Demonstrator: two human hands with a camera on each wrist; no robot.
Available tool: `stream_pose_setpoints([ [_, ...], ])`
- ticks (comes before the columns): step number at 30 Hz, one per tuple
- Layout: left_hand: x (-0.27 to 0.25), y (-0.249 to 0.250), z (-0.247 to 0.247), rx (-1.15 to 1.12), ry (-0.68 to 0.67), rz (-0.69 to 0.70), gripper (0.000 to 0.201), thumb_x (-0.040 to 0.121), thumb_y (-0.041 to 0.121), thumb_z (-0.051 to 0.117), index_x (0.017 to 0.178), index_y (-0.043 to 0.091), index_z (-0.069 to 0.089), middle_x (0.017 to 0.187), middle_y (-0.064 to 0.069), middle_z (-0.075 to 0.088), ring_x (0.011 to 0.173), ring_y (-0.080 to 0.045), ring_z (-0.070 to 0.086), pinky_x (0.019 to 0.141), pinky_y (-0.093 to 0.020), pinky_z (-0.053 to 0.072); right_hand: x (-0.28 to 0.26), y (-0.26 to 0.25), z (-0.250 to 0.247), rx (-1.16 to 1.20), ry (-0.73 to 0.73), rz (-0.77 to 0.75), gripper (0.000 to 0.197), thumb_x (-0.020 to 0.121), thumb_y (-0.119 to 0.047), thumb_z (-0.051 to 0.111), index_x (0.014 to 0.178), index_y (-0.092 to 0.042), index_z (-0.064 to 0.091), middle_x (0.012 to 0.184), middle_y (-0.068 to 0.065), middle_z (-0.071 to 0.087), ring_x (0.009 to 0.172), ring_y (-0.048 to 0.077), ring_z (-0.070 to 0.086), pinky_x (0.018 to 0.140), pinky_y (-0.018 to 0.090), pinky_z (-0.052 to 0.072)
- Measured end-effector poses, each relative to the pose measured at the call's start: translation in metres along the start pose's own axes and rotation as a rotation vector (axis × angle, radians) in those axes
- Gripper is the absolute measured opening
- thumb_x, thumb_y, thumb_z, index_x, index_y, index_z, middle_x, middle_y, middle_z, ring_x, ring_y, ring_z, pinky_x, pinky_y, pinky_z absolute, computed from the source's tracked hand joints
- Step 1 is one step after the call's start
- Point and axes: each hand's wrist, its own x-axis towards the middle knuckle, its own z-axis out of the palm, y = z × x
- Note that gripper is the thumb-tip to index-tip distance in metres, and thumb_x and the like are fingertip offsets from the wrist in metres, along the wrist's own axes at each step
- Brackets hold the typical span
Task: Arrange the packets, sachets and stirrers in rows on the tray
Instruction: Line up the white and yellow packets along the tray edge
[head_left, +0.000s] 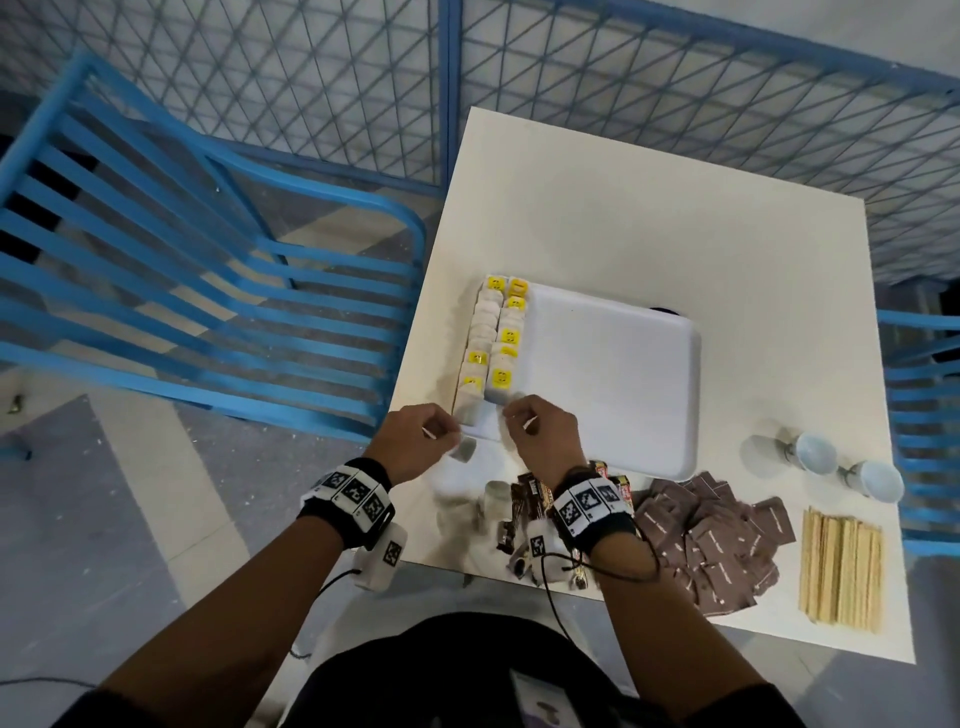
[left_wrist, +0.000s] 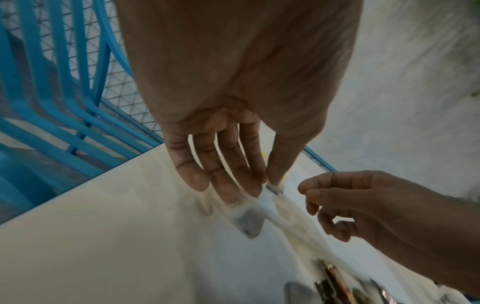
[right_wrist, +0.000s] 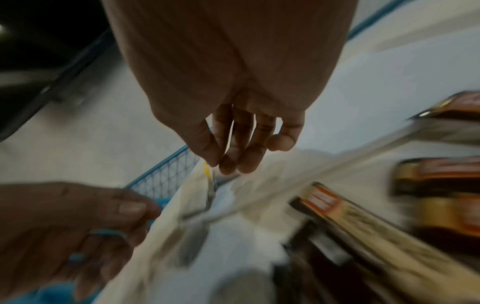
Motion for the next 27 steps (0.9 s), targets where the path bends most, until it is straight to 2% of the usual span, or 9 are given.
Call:
stream_pose_setpoints([
  [4, -0.025, -0.015, 0.017, 0.102, -0.113, -0.1, 0.022, 0.073, 0.038, 0.087, 0.082, 0.026, 0.072, 0.082, 0.01, 0.073, 0.08, -0.009, 0.068, 0.075, -0.028, 0.055, -0.03, 0.019, 0.004, -0.216, -0.208, -0.163, 0.013, 0.088, -0.021, 0.069, 0.1, -0.023, 0.073, 0.089, -0.008, 0.066, 0.082, 0.006, 0.058, 0.08, 0.027, 0.049],
  [8, -0.044, -0.023, 0.034, 0.374, -0.149, -0.167, 0.037, 0.063, 0.062, 0.084, 0.079, 0.033, 0.067, 0.088, 0.013, 0.067, 0.087, -0.013, 0.064, 0.078, -0.031, 0.05, -0.049, 0.026, 0.006, -0.527, -0.302, -0.236, 0.036, 0.089, -0.04, 0.065, 0.122, -0.025, 0.064, 0.115, 0.0, 0.06, 0.112, 0.025, 0.047, 0.097, 0.042, 0.04],
  [10, -0.05, -0.022, 0.041, 0.508, -0.11, -0.147, 0.035, 0.066, 0.061, 0.082, 0.082, 0.033, 0.069, 0.095, 0.007, 0.064, 0.092, -0.018, 0.061, 0.084, -0.035, 0.05, -0.054, 0.025, 0.007, -0.649, -0.323, -0.268, 0.038, 0.089, -0.038, 0.063, 0.124, -0.024, 0.061, 0.124, 0.002, 0.056, 0.119, 0.027, 0.044, 0.1, 0.043, 0.035],
  [13, -0.059, -0.019, 0.051, 0.639, -0.053, -0.132, 0.019, 0.085, 0.043, 0.07, 0.095, 0.028, 0.075, 0.108, -0.005, 0.06, 0.101, -0.028, 0.059, 0.09, -0.042, 0.051, -0.058, 0.023, 0.012, -0.697, -0.315, -0.305, 0.024, 0.087, -0.032, 0.063, 0.108, -0.021, 0.064, 0.117, 0.003, 0.057, 0.116, 0.029, 0.045, 0.097, 0.043, 0.035],
  [16, -0.064, -0.024, 0.056, 0.515, 0.025, -0.144, 0.014, 0.089, 0.034, 0.065, 0.091, 0.023, 0.075, 0.106, -0.009, 0.062, 0.102, -0.031, 0.06, 0.086, -0.042, 0.053, -0.057, 0.023, 0.014, -0.646, -0.285, -0.301, 0.015, 0.087, -0.033, 0.064, 0.095, -0.02, 0.065, 0.107, 0.002, 0.059, 0.11, 0.029, 0.045, 0.092, 0.042, 0.036],
  [19, -0.07, -0.026, 0.053, 0.274, 0.117, -0.169, 0.012, 0.085, 0.032, 0.074, 0.08, 0.025, 0.065, 0.09, -0.003, 0.069, 0.091, -0.025, 0.064, 0.074, -0.029, 0.045, -0.055, 0.021, 0.009, -0.556, -0.277, -0.278, 0.012, 0.086, -0.03, 0.068, 0.094, -0.022, 0.065, 0.099, -0.002, 0.066, 0.105, 0.027, 0.05, 0.092, 0.042, 0.037],
  [22, -0.073, -0.028, 0.05, 0.133, 0.212, -0.229, 0.008, 0.085, 0.025, 0.073, 0.087, 0.024, 0.066, 0.086, 0.004, 0.07, 0.086, -0.019, 0.064, 0.078, -0.026, 0.041, -0.051, 0.02, 0.005, -0.302, -0.252, -0.179, 0.015, 0.082, -0.029, 0.076, 0.091, -0.025, 0.066, 0.089, -0.006, 0.072, 0.09, 0.018, 0.063, 0.088, 0.038, 0.048],
  [24, -0.072, -0.03, 0.049, -0.031, 0.231, -0.272, 0.011, 0.085, 0.018, 0.071, 0.096, 0.019, 0.07, 0.086, 0.004, 0.074, 0.079, -0.019, 0.071, 0.08, -0.03, 0.054, -0.05, 0.015, 0.002, -0.077, -0.187, -0.113, 0.019, 0.077, -0.022, 0.082, 0.089, -0.022, 0.068, 0.081, -0.004, 0.073, 0.076, 0.009, 0.065, 0.077, 0.027, 0.053],
  [27, -0.073, -0.023, 0.049, -0.31, 0.19, -0.283, 0.018, 0.089, 0.001, 0.067, 0.106, 0.004, 0.072, 0.096, -0.013, 0.075, 0.074, -0.026, 0.074, 0.077, -0.04, 0.063, -0.053, -0.002, 0.001, 0.116, -0.175, -0.089, 0.025, 0.077, -0.014, 0.084, 0.098, -0.016, 0.07, 0.077, -0.001, 0.073, 0.068, 0.0, 0.065, 0.069, 0.009, 0.046],
])
